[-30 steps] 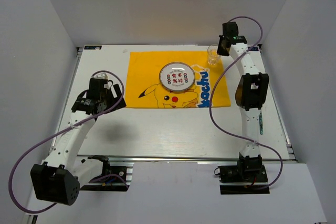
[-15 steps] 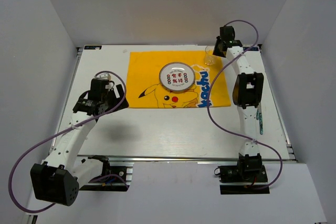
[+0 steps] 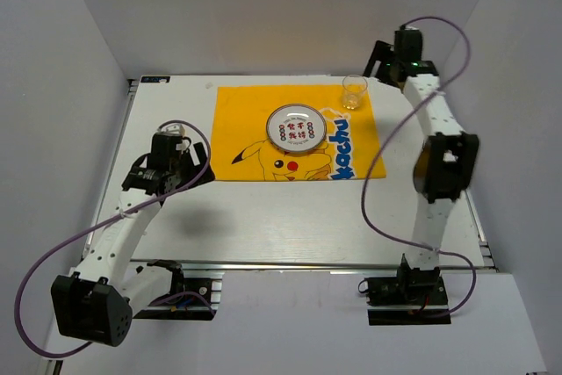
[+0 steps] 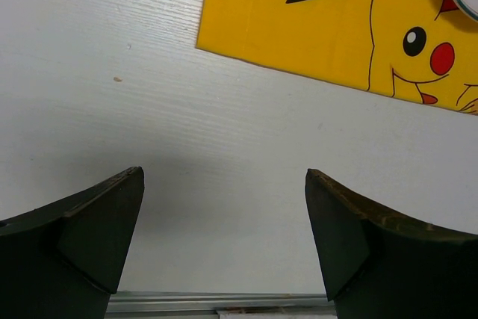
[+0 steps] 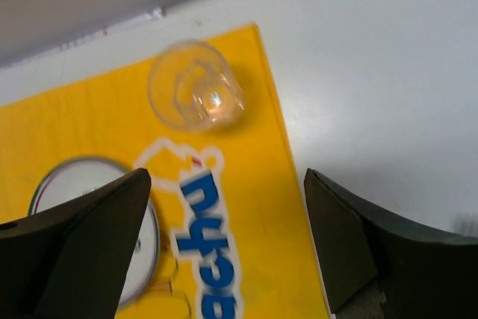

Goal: Set the dinner table for one person

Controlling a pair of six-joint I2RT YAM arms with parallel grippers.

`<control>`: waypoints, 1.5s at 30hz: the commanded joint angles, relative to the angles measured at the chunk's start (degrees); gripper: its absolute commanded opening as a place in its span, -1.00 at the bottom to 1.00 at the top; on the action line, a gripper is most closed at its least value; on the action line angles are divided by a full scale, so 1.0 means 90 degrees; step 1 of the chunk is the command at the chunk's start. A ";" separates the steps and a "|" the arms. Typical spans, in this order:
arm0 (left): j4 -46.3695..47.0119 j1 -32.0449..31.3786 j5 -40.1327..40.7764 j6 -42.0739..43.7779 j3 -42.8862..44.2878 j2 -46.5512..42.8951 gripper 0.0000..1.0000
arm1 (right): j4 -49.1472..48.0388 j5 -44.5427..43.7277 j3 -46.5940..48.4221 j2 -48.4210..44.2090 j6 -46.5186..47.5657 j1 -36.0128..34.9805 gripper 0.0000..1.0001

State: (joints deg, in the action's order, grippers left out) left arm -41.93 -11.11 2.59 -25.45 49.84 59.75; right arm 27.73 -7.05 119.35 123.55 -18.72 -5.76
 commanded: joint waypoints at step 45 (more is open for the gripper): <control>0.0079 -0.1285 -0.0015 0.0035 -0.0040 -0.0280 0.96 | -0.0190 -0.0838 -0.8154 -0.4920 -0.0567 0.3355 0.60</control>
State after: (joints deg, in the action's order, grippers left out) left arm -41.36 -22.04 1.54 -25.30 49.19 60.16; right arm 26.92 -14.04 43.48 77.97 -24.82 24.62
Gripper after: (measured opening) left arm 0.982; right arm 0.807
